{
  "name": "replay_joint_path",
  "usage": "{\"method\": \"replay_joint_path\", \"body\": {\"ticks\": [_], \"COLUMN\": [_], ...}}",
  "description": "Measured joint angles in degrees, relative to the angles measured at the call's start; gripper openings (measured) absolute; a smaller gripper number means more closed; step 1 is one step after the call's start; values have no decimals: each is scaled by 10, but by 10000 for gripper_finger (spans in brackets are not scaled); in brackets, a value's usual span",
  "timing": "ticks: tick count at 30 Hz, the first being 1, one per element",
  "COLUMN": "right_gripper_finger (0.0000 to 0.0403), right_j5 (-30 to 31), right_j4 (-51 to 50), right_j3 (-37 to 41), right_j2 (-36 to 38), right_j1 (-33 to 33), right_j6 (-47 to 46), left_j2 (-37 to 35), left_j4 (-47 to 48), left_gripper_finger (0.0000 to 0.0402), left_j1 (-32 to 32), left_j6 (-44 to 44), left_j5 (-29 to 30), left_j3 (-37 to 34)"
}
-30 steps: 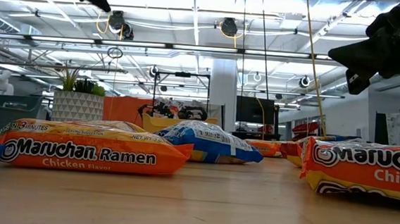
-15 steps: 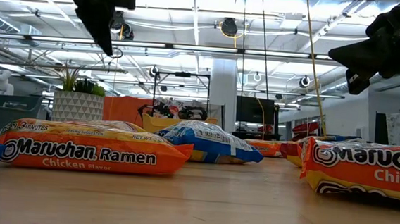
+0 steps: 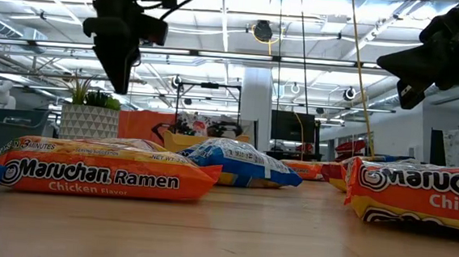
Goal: Sort Maruchan noodles
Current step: Put the left red noodle pack into the gray bin
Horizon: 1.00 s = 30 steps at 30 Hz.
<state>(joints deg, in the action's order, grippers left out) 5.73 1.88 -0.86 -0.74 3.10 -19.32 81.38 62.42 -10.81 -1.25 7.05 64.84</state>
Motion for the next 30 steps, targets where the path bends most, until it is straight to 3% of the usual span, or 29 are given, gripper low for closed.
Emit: {"method": "replay_joint_path", "body": {"ticks": [15, 22, 30], "right_gripper_finger": [4, 4, 4], "right_j5": [1, 7, 18], "right_j4": [-1, 0, 2], "right_j3": [0, 0, 0], "right_j2": [-47, -73, -88], "right_j1": [0, 0, 0], "right_j6": [-11, -47, -49], "left_j2": [1, 1, 1], "left_j4": [-58, -92, -133], "left_gripper_finger": [153, 155, 246], "left_j1": [7, 16, 16], "left_j6": [-37, -53, -65], "left_j5": [16, 36, 39], "left_j3": [-142, -165, -165]}}
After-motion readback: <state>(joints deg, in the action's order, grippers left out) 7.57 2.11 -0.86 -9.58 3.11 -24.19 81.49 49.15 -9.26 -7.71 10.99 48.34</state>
